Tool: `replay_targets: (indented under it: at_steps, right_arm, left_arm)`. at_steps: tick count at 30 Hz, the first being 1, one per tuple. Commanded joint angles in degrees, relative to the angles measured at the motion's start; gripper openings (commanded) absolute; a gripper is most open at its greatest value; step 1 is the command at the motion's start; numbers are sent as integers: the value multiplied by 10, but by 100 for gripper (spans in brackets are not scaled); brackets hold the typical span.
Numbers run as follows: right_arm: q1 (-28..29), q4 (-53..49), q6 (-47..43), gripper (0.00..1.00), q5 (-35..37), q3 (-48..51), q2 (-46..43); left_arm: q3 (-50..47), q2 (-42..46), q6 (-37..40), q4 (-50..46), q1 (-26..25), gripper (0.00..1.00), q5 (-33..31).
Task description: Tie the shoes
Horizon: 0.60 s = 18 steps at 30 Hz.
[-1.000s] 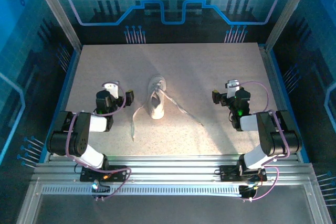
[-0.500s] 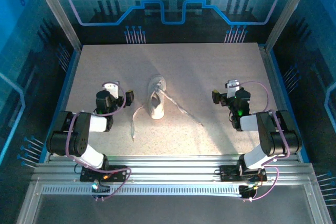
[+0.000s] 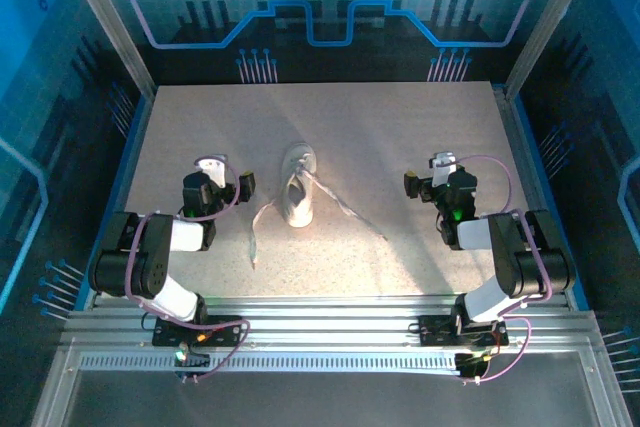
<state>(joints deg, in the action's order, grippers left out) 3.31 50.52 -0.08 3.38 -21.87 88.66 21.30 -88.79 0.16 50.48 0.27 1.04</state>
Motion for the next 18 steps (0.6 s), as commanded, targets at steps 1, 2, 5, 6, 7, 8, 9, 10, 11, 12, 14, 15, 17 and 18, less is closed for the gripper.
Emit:
replay_targets:
  at_steps: [1, 2, 5, 6, 7, 8, 9, 10, 11, 12, 14, 15, 17, 18]
  right_arm:
    - [-1, 3, -5, 100, -9, -11, -2]
    - [0, 4, -6, 100, -7, -10, -3]
    - [4, -16, -11, 100, -4, -16, -19]
    - [8, -41, -15, 100, -3, -23, -33]
    - [13, -81, -20, 100, 3, -36, -53]
    - [18, -130, -23, 100, 10, -55, -73]
    - [24, -172, -27, 100, 18, -73, -88]
    - [32, -221, -26, 100, 27, -95, -102]
    - [38, -264, -14, 100, 34, -118, -111]
    - [44, -298, -1, 100, 28, -138, -115]
    - [65, -370, 25, 98, 1, -181, -115]
    - [78, -396, 34, 97, -9, -199, -111]
    - [118, -438, 52, 94, -27, -229, -98]
    - [137, -445, 59, 93, -39, -237, -90]
  left_arm:
    - [10, 0, -3, 14, 9, 99, -8]
    - [10, 0, -3, 15, 9, 99, -7]
    - [7, 8, -7, 16, 9, 99, -12]
    - [7, 20, -7, 10, 9, 99, -12]
    - [9, 42, -6, -13, 9, 99, -13]
    - [21, 66, -7, -56, 9, 99, -17]
    - [37, 85, -13, -107, 9, 99, -23]
    - [63, 107, -24, -175, 9, 99, -27]
    - [90, 120, -35, -240, 9, 98, -20]
    - [112, 127, -44, -289, 9, 95, -8]
    - [160, 130, -69, -397, 7, 89, 28]
    - [183, 127, -81, -445, 5, 86, 39]
    - [228, 114, -106, -553, -2, 81, 54]
    - [246, 108, -115, -597, -8, 79, 55]
